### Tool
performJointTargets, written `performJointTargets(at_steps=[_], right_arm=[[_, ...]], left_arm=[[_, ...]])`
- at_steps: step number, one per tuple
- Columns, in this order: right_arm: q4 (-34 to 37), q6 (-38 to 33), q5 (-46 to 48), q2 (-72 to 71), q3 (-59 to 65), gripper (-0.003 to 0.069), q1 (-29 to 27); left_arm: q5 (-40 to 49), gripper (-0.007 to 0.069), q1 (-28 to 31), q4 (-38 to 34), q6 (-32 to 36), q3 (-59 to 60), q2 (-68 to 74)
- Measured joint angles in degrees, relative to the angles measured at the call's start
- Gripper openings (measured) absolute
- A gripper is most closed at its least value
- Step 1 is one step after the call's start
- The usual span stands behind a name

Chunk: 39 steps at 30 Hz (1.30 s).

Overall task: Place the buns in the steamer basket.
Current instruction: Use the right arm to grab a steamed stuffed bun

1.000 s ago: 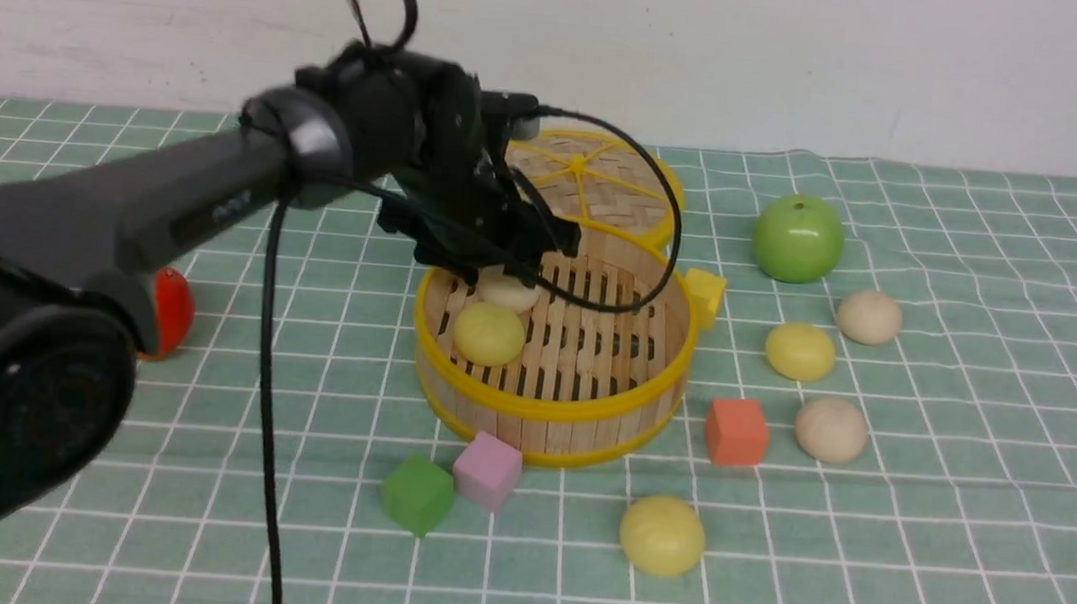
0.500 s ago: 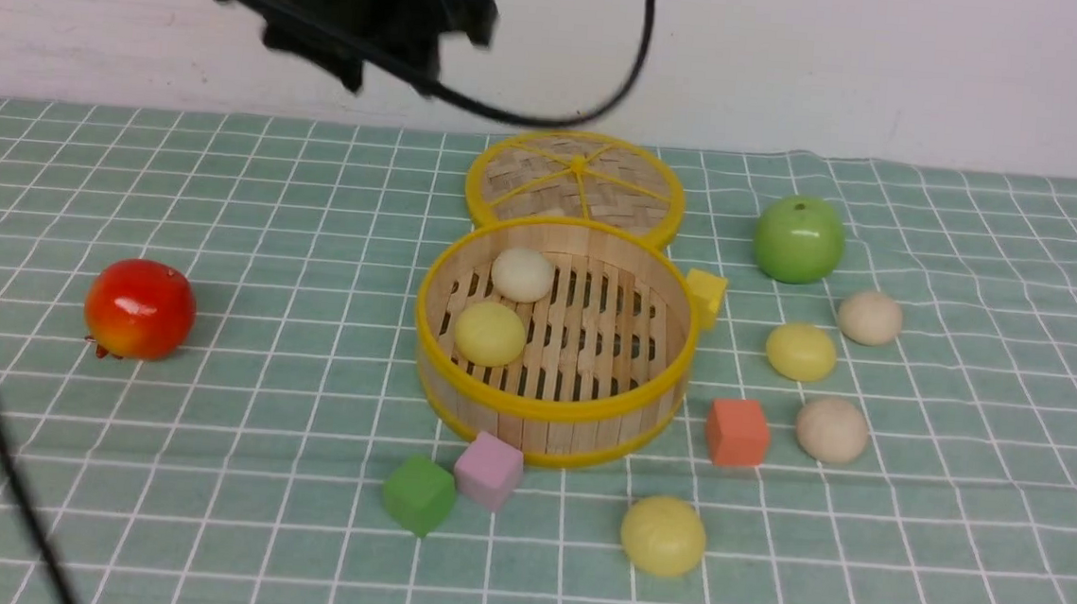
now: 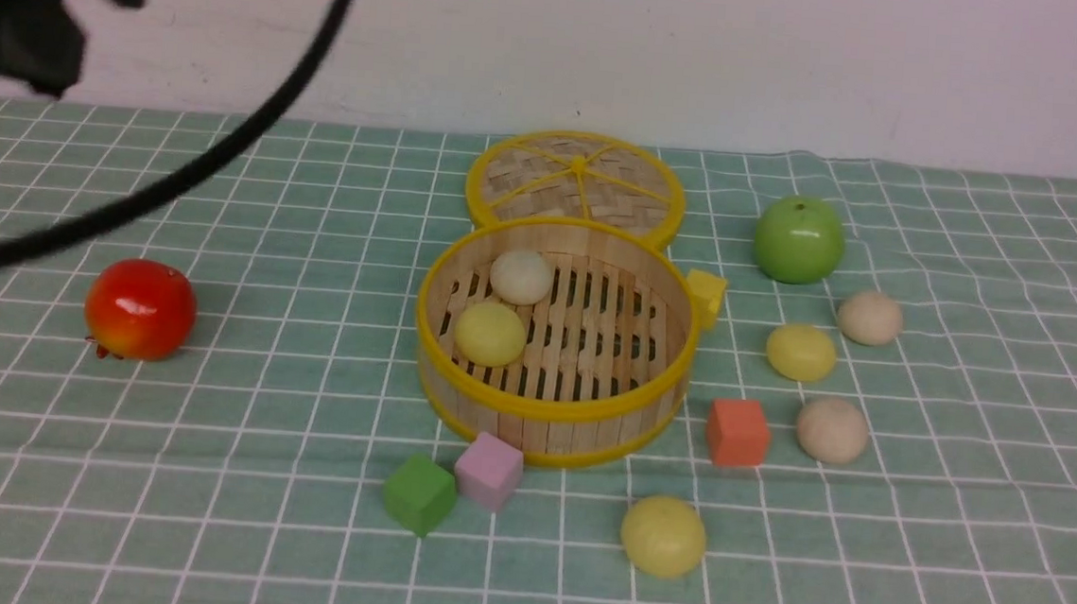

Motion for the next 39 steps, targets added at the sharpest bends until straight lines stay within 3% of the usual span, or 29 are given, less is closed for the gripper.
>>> performJointTargets(at_steps=[11,25,39], right_arm=[[0.0,0.0,0.0,0.0,0.0,0.0239,0.0],[0.0,0.0,0.0,0.0,0.0,0.0239,0.0],[0.0,0.0,0.0,0.0,0.0,0.0239,0.0]], left_arm=[[-4.5,-0.0014,0.0,-1.6,-6.9,29.6,-22.4],[0.9,-0.0014,0.0,-3.7,-14.3,42.3,-52.3],[-3.7,-0.0014,0.0,-3.7,-14.9,46.6,-55.5]])
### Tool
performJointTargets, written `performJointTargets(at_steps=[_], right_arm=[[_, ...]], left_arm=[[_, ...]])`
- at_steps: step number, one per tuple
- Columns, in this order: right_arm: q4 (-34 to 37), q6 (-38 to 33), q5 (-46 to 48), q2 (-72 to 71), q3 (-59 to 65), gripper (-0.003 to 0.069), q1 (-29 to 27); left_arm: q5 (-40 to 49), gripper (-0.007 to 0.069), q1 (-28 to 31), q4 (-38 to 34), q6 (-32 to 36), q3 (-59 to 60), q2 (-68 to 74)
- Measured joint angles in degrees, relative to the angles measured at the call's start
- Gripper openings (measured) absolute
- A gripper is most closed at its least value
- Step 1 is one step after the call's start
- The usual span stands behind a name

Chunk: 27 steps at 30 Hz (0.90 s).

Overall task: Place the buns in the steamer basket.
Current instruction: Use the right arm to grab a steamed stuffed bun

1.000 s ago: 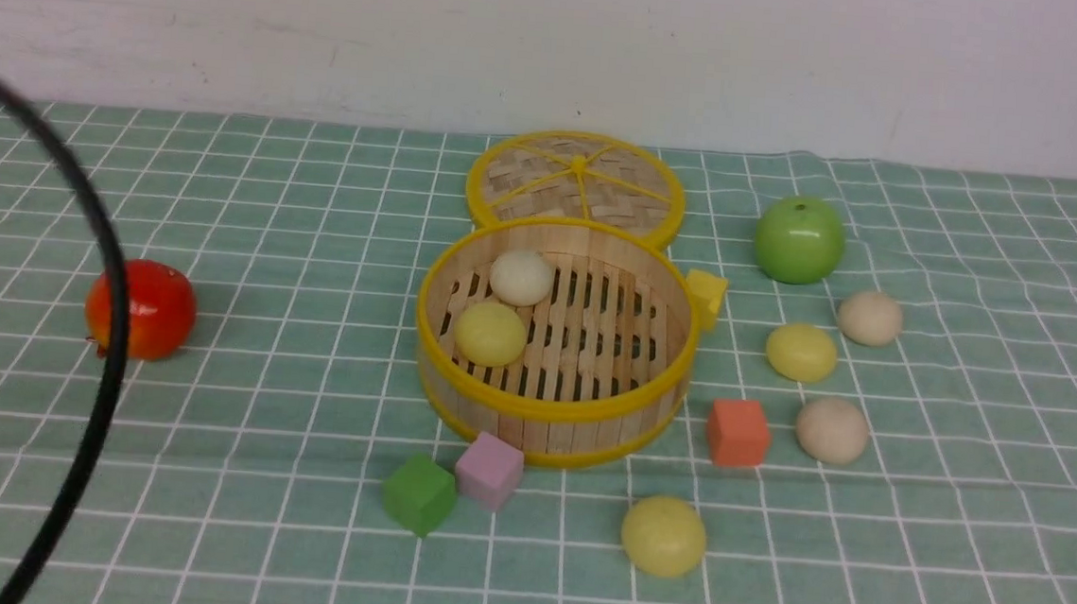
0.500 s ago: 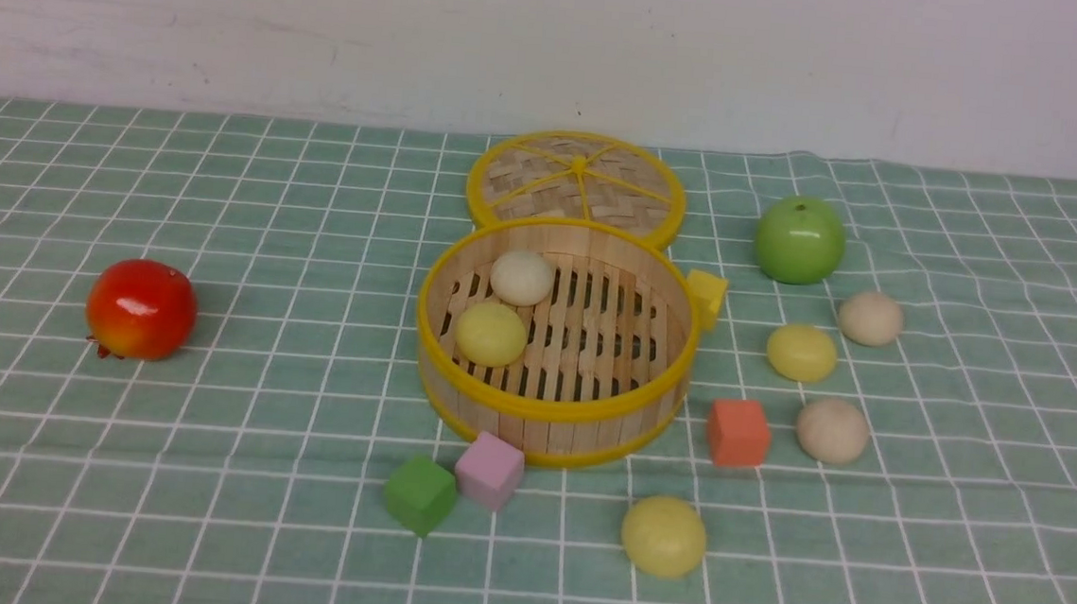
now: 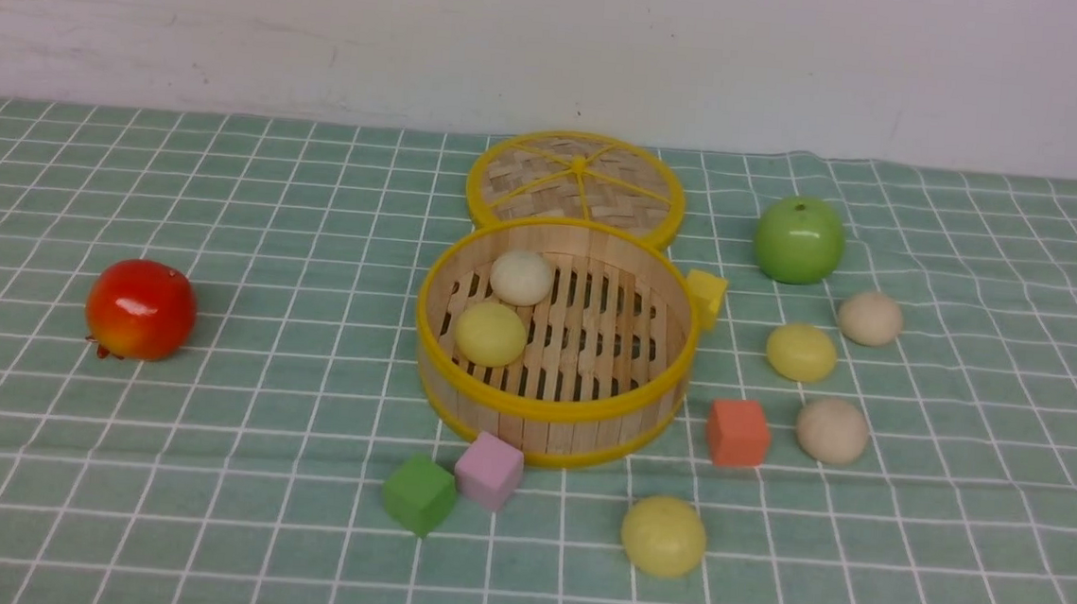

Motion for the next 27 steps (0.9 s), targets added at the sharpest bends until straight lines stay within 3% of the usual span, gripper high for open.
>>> performJointTargets(at_steps=[9,16,17,21,27], right_arm=[[0.0,0.0,0.0,0.0,0.0,0.0239,0.0],[0.0,0.0,0.0,0.0,0.0,0.0239,0.0],[0.0,0.0,0.0,0.0,0.0,0.0239,0.0],[0.0,0.0,0.0,0.0,0.0,0.0239,0.0],[0.0,0.0,0.0,0.0,0.0,0.0239,0.1]], left_arm=[[0.0,-0.0013,0.0,0.2,0.0,0.0,0.0],[-7.9,-0.0010,0.3,9.9,-1.1,3.3,-0.9],[-12.3,-0.0010,1.5,12.9,-3.0,5.2,-2.2],[-19.9,-0.0008,6.5,13.7,-4.1,9.7,-6.2],[-27.8,-0.0007,16.2,7.0,6.0,20.2,-7.2]])
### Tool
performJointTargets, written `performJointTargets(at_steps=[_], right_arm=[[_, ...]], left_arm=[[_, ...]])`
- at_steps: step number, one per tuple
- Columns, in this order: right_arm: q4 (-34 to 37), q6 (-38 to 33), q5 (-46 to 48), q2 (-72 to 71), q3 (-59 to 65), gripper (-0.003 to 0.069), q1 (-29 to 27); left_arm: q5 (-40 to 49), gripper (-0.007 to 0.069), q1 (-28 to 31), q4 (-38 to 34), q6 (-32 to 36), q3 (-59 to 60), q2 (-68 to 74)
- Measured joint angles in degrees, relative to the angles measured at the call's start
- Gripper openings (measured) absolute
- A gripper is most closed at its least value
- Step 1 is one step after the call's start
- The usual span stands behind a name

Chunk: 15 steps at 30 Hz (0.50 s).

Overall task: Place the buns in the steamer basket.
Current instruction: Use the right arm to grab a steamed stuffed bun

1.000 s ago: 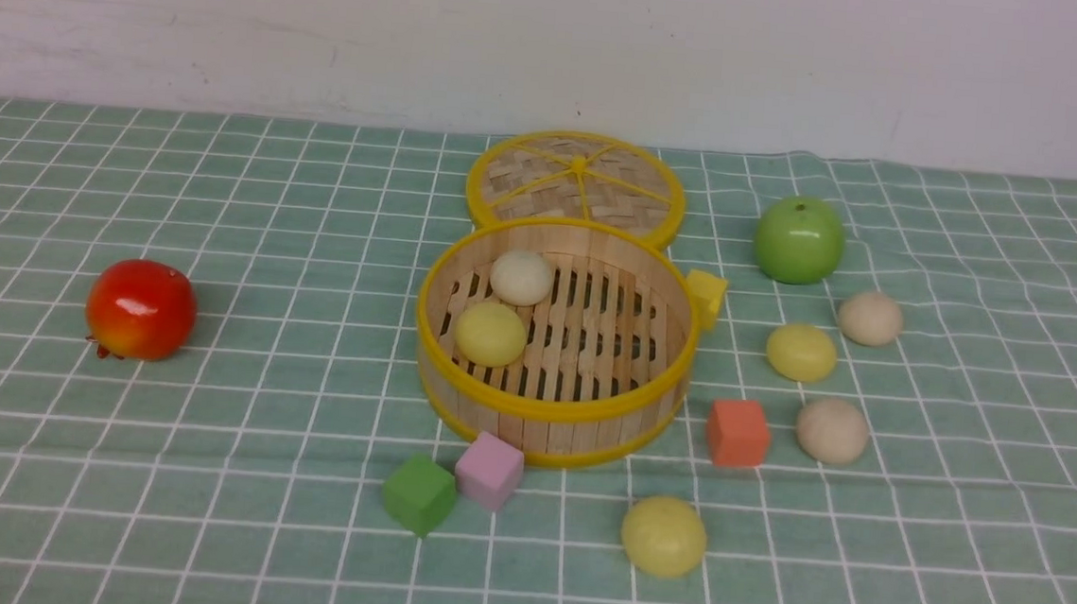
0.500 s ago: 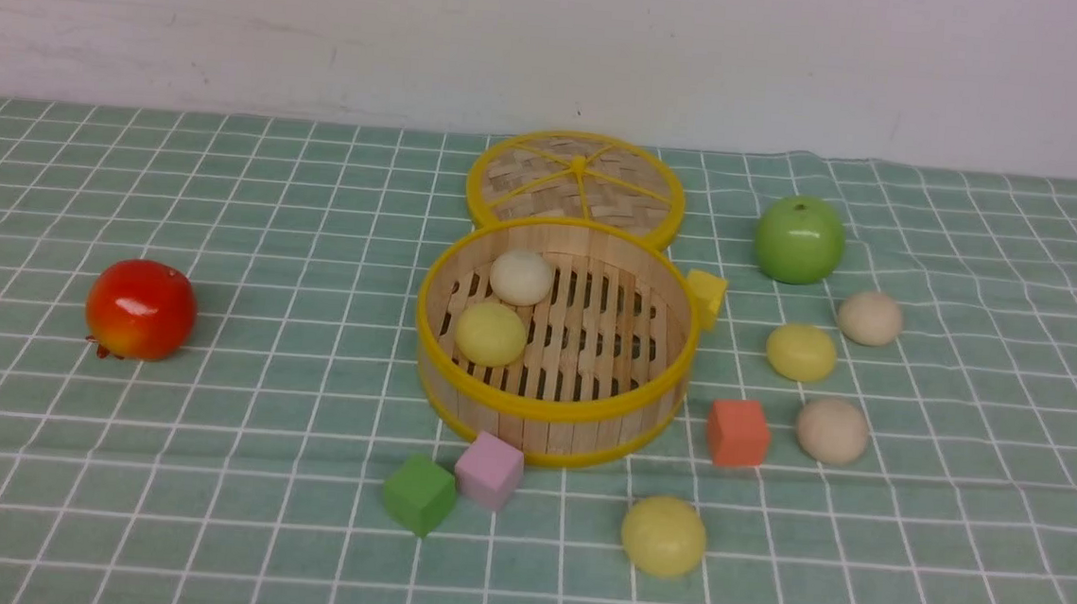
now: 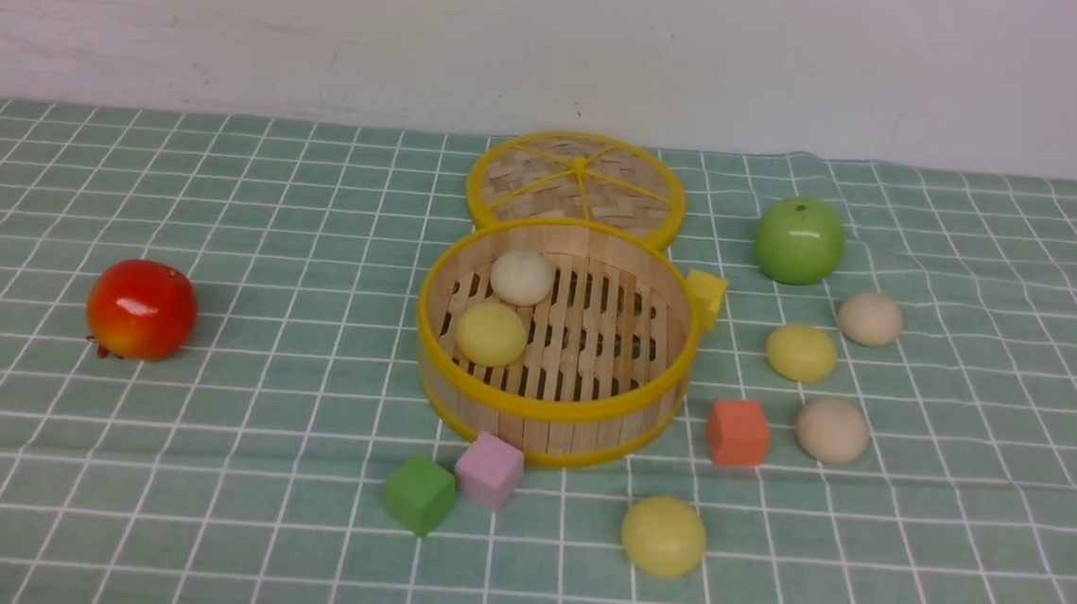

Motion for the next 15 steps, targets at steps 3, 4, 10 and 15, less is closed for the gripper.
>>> performJointTargets(at_steps=[3,4,10,15], right_arm=[[0.0,0.0,0.0,0.0,0.0,0.0239,0.0],[0.0,0.0,0.0,0.0,0.0,0.0239,0.0],[0.0,0.0,0.0,0.0,0.0,0.0239,0.0],[0.0,0.0,0.0,0.0,0.0,0.0239,0.0]], left_arm=[[-4.3,-0.0007,4.4,-4.7,4.0,6.2,0.0],[-6.0,-0.0007,5.7,-5.6,5.2,8.1,0.0],[-9.4,-0.0002,8.2,-9.8,11.2,14.9,0.0],[-10.1,0.0002,8.2,-10.3,20.2,15.0,0.0]])
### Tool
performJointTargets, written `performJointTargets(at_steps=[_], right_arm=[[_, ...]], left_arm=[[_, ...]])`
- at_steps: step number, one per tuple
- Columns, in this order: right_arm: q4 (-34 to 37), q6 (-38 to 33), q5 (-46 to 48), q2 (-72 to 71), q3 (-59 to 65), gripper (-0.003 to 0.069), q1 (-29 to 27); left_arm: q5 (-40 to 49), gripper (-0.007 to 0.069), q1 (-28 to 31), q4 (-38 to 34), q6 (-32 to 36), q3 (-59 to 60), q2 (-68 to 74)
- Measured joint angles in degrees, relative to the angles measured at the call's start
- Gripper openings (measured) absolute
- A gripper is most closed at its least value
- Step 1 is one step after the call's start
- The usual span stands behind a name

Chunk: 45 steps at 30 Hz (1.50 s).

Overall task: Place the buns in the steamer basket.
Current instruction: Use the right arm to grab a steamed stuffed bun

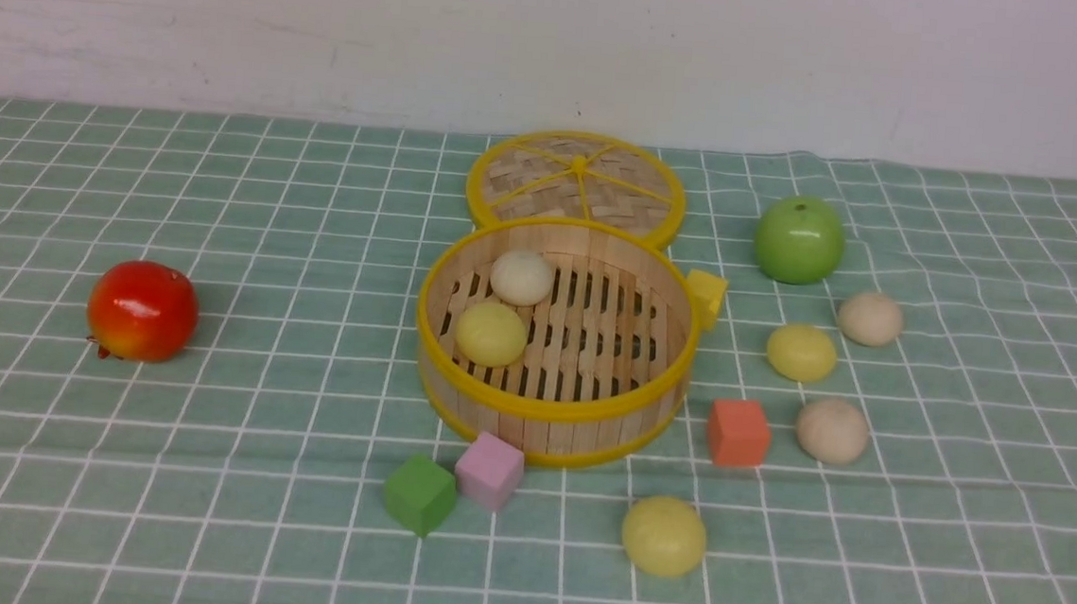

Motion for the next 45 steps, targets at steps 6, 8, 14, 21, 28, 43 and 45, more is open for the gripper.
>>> performJointTargets(at_steps=[6,8,14,21,28,43,45], right_arm=[[0.0,0.0,0.0,0.0,0.0,0.0239,0.0],[0.0,0.0,0.0,0.0,0.0,0.0239,0.0],[0.0,0.0,0.0,0.0,0.0,0.0239,0.0],[0.0,0.0,0.0,0.0,0.0,0.0239,0.0],[0.0,0.0,0.0,0.0,0.0,0.0239,0.0],[-4.7,0.0,-4.3,0.0,0.6,0.0239,0.0],[-5.2,0.1,-6.0,0.0,0.6,0.0239,0.0]], left_arm=[[-0.3,0.0006,0.0,-1.3,6.0,0.0,0.0],[-0.6,0.0008,0.0,-1.4,6.3,0.0,0.0],[-0.7,0.0018,0.0,-1.5,6.5,0.0,0.0],[-0.7,0.0021,0.0,-1.5,6.6,0.0,0.0],[-0.7,0.0023,0.0,-1.5,6.6,0.0,0.0],[-0.7,0.0038,0.0,-1.5,6.6,0.0,0.0],[-0.7,0.0039,0.0,-1.5,6.6,0.0,0.0]])
